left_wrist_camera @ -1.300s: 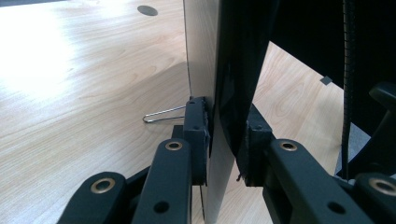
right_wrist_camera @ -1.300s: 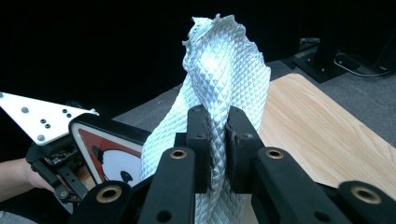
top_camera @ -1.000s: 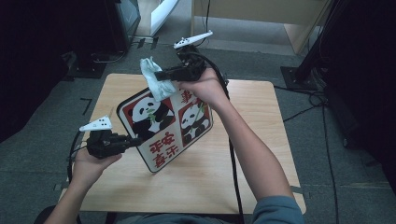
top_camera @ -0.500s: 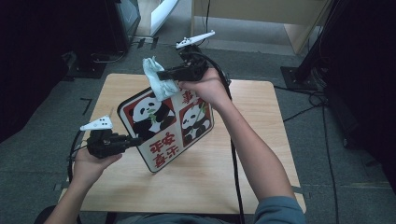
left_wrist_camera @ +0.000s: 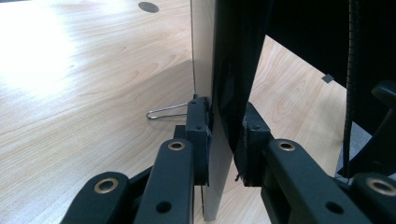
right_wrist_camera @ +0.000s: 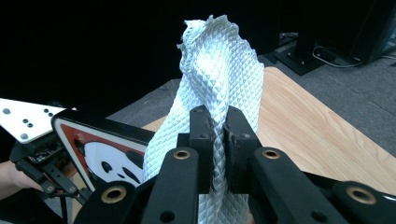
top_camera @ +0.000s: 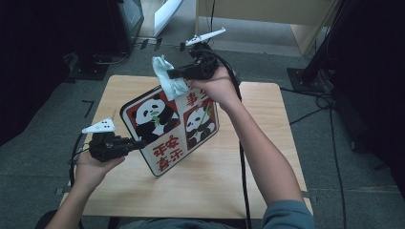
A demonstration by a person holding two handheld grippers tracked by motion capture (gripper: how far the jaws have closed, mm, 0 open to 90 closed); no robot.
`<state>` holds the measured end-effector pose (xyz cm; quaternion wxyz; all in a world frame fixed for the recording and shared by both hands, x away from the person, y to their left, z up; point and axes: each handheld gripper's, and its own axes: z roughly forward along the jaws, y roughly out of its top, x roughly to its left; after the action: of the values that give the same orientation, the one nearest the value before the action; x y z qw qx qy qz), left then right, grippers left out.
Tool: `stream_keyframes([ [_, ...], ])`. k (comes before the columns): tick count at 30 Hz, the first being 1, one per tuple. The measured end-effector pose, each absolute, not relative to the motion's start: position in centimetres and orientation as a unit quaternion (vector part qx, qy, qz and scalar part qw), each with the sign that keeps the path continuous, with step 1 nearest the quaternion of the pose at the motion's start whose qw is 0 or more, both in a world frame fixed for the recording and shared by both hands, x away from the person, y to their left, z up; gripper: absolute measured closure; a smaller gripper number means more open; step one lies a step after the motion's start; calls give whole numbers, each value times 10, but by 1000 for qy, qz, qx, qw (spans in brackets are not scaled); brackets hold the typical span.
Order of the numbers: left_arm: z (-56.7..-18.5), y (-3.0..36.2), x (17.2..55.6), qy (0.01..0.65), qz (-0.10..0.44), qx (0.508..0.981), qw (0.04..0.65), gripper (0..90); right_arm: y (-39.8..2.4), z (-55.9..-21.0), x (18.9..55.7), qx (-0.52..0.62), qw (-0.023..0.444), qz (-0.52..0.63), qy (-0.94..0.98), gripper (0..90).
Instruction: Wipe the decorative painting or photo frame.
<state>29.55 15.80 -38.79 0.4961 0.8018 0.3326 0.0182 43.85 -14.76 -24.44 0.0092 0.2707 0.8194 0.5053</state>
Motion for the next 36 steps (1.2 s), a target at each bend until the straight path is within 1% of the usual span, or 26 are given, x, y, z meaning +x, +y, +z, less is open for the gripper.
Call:
stream_keyframes([
  [36, -388, 158, 296, 329, 19, 803, 497, 784, -195, -242, 459, 320, 38, 494, 808, 838],
])
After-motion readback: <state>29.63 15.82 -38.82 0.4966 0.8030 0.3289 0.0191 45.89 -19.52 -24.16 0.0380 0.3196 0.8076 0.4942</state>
